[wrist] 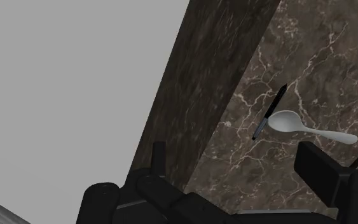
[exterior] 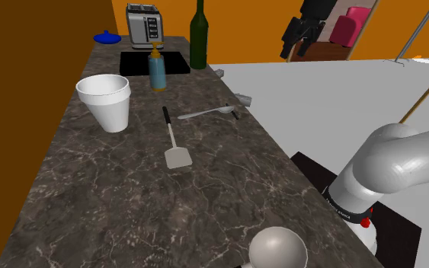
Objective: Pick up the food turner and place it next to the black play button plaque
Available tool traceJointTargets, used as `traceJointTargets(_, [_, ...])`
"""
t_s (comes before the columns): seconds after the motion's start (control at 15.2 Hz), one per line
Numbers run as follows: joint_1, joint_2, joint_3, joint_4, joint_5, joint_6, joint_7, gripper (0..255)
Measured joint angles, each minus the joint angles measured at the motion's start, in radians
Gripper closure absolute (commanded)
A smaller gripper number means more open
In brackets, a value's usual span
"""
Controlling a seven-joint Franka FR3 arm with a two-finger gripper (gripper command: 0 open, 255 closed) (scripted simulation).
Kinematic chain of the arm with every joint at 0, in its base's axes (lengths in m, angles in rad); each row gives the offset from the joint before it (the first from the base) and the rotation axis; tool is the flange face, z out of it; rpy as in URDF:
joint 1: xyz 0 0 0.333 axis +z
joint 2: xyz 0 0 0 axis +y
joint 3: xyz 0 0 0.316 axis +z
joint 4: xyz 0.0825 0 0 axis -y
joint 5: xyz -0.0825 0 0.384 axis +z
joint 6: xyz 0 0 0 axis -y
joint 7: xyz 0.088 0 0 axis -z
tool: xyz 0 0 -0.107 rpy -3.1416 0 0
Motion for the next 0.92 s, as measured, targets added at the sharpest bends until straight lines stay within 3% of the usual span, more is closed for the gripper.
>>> traceJointTargets(0.2, [0.004, 0.008, 0.029, -0.011, 0.013, 0.016, 0.037, 0])
traceJointTargets(0.92, [0.037, 0.126, 0.288, -0.031, 0.117, 0.140, 0.375, 0])
